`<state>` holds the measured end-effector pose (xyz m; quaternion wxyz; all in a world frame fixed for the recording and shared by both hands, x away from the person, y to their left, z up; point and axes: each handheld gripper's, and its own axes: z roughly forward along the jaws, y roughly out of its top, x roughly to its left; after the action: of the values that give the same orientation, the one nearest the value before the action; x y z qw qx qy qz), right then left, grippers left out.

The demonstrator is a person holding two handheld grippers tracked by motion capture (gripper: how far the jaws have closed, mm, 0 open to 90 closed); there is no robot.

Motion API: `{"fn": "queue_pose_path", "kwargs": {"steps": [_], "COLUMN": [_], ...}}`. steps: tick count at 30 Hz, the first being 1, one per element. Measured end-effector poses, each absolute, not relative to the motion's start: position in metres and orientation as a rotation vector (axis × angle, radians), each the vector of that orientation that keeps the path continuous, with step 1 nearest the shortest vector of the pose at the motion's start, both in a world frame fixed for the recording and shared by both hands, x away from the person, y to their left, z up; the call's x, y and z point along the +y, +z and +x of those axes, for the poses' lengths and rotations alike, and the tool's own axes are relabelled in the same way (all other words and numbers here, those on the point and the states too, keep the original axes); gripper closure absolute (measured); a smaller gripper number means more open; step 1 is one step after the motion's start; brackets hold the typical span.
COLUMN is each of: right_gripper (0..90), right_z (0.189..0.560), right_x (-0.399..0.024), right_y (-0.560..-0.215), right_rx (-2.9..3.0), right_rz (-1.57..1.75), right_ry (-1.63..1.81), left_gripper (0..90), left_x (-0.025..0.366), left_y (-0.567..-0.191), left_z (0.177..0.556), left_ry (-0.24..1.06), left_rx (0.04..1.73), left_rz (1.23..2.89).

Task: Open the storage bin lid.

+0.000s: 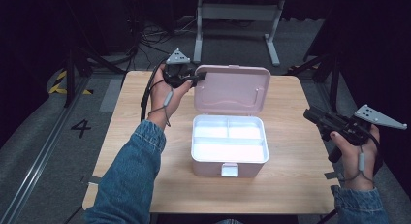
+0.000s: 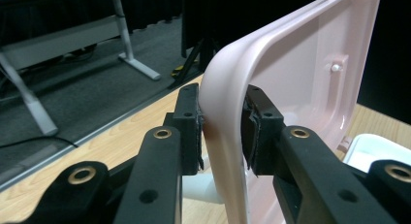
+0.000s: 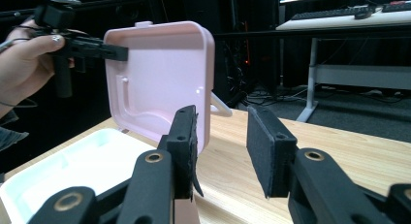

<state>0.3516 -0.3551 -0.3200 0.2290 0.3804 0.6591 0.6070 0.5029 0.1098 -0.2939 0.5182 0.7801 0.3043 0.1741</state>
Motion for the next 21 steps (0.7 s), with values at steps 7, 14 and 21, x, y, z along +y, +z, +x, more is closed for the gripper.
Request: {"fn": "queue_pose_path", "kwargs": {"steps": [7, 14, 21], "right_gripper": [65.0, 65.0, 65.0], "right_z": [0.354, 0.356, 0.358], "right_x": [-0.356, -0.359, -0.357], "right_y": [-0.322, -0.323, -0.326], "right_rx": [1.826, 1.824, 1.843], "right_rz": [1.052, 1.055, 1.069], "right_ry": [1.667, 1.662, 1.657], "left_gripper": [68.7, 69.8, 69.2], "left_x": [0.108, 0.112, 0.109], "left_y": [-0.303, -0.318, -0.327], "left_z": [0.522, 0.538, 0.549], "left_ry": [0.407, 0.39, 0.375], "left_rx": [0.767, 0.813, 0.861], "left_rz": [1.892, 1.899, 1.907]}}
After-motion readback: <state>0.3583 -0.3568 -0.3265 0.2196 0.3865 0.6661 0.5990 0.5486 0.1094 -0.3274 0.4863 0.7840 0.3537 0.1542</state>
